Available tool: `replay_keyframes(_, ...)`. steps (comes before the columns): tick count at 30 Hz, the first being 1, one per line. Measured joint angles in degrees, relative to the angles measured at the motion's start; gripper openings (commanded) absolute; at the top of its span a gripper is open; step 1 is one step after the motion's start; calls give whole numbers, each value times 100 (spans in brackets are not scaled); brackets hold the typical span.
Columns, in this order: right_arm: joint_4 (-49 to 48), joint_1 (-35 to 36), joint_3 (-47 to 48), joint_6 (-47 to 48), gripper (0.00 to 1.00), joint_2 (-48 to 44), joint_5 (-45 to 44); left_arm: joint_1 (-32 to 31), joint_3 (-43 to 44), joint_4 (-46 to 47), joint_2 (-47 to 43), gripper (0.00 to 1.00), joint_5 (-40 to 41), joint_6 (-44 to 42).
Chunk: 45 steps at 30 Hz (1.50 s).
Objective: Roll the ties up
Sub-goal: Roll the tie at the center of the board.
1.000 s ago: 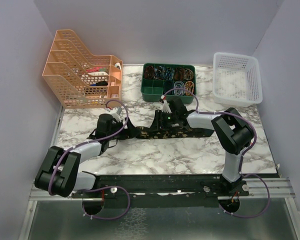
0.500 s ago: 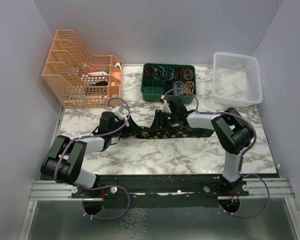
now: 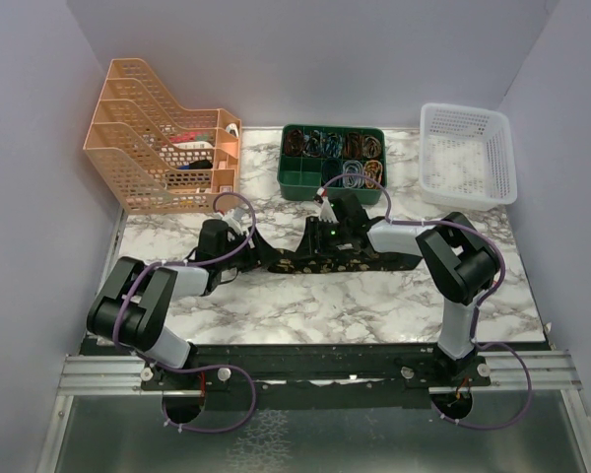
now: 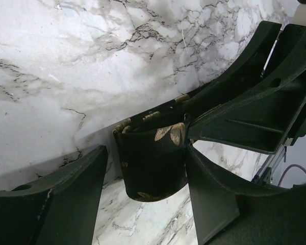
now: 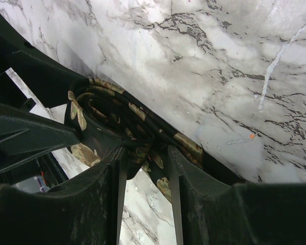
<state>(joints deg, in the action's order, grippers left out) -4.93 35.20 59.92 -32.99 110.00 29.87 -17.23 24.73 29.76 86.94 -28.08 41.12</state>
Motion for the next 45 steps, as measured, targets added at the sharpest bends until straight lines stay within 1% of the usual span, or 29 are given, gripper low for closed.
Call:
replay_keyframes(3, 0, 0, 2, 0, 42, 0, -2, 2, 0, 15, 20, 66, 0, 70)
replay_keyframes(6, 0, 0, 2, 0, 42, 0, -2, 2, 0, 17, 4, 67, -2, 136)
replay_keyframes(10, 0, 0, 2, 0, 42, 0, -2, 31, -17, 13, -24, 60, -2, 160)
replay_keyframes(12, 0, 0, 2, 0, 42, 0, -2, 70, -31, 13, -24, 54, -2, 179)
replay_keyframes(13, 0, 0, 2, 0, 42, 0, -2, 79, -39, 13, -24, 53, -2, 179)
replay_keyframes(25, 0, 0, 2, 0, 42, 2, -2, 105, -44, 17, 22, 55, -238, 205)
replay_keyframes(32, 0, 0, 2, 0, 42, 7, -2, 105, -44, 87, 177, 52, -457, 212)
replay_keyframes(34, 0, 0, 2, 0, 42, 7, 0, 105, -44, 103, 186, 49, -492, 216)
replay_keyframes(41, 0, 0, 2, 0, 42, 9, 0, 105, -44, 170, 184, 24, -516, 278)
replay_keyframes(45, 0, 0, 2, 0, 42, 9, 0, 105, -44, 188, 168, 14, -514, 275)
